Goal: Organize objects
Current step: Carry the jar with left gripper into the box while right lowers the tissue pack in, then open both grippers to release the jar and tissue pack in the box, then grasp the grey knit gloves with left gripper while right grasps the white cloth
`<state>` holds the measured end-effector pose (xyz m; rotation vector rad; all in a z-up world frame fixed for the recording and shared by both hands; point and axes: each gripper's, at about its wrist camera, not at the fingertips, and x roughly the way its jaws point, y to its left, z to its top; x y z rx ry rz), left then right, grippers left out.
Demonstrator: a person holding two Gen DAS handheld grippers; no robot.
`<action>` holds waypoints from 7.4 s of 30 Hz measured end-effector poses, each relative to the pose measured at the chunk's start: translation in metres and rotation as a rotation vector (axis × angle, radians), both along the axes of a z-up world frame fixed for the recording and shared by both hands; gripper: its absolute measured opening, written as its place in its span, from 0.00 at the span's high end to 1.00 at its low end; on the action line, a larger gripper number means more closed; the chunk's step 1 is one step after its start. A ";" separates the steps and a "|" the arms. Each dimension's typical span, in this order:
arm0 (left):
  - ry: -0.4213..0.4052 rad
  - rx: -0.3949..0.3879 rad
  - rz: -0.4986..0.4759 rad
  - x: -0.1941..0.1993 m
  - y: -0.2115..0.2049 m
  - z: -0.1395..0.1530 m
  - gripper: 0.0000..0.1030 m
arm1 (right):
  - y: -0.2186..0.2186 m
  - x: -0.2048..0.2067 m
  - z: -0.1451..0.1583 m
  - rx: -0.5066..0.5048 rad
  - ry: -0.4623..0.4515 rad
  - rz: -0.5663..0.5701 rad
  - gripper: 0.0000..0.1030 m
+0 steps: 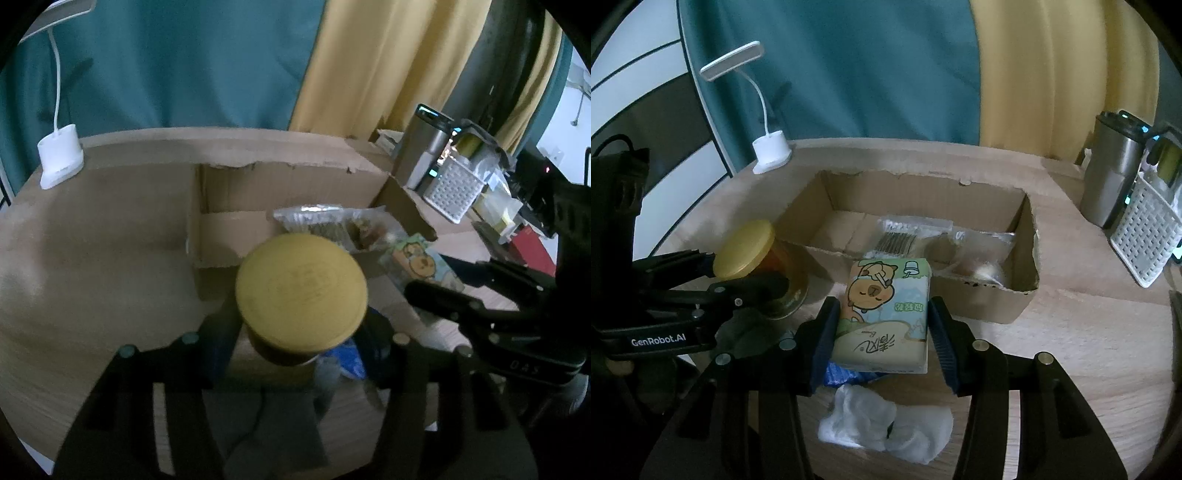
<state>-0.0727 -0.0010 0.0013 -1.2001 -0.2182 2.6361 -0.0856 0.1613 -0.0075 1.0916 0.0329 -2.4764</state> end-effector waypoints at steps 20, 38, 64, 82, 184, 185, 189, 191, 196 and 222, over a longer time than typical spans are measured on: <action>0.066 -0.006 -0.003 -0.011 -0.008 0.026 0.44 | 0.006 -0.009 0.016 -0.017 0.034 -0.013 0.50; 0.085 -0.018 0.016 -0.038 -0.018 0.028 0.44 | 0.007 -0.025 0.021 -0.023 0.036 -0.018 0.50; 0.016 -0.052 0.017 -0.079 -0.021 -0.004 0.44 | -0.007 -0.075 0.003 -0.008 -0.021 -0.014 0.50; -0.023 -0.056 0.016 -0.085 -0.017 -0.015 0.43 | 0.005 -0.092 -0.014 -0.015 -0.074 -0.094 0.49; 0.024 -0.038 0.021 0.013 -0.004 -0.007 0.24 | 0.030 0.012 -0.008 -0.008 -0.011 -0.182 0.36; 0.022 -0.037 0.021 0.014 -0.005 -0.008 0.24 | 0.030 0.012 -0.008 -0.008 -0.012 -0.182 0.36; 0.016 -0.039 0.018 0.018 -0.005 -0.011 0.24 | 0.029 0.017 -0.012 -0.008 -0.017 -0.183 0.36; 0.013 -0.040 0.016 0.020 -0.005 -0.013 0.24 | 0.030 0.019 -0.014 -0.008 -0.020 -0.184 0.36; 0.006 -0.041 0.012 0.025 -0.005 -0.017 0.24 | 0.029 0.024 -0.019 -0.007 -0.029 -0.186 0.36; -0.033 -0.053 -0.002 0.041 -0.003 -0.041 0.24 | 0.027 0.042 -0.050 -0.005 -0.096 -0.186 0.36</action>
